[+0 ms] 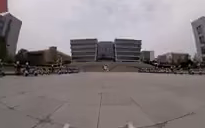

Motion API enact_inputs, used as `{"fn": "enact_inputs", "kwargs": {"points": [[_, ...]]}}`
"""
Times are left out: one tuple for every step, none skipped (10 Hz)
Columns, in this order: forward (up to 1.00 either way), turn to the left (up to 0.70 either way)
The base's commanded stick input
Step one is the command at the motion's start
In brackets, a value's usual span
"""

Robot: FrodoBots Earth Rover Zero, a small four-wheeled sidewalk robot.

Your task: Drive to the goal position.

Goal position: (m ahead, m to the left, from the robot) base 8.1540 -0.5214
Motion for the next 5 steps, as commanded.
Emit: {"fn": "enact_inputs", "kwargs": {"points": [[0.85,0.12],[0.85,0.05],[0.85,0.0],[0.85,0.0],[0.85,0.0]]}}
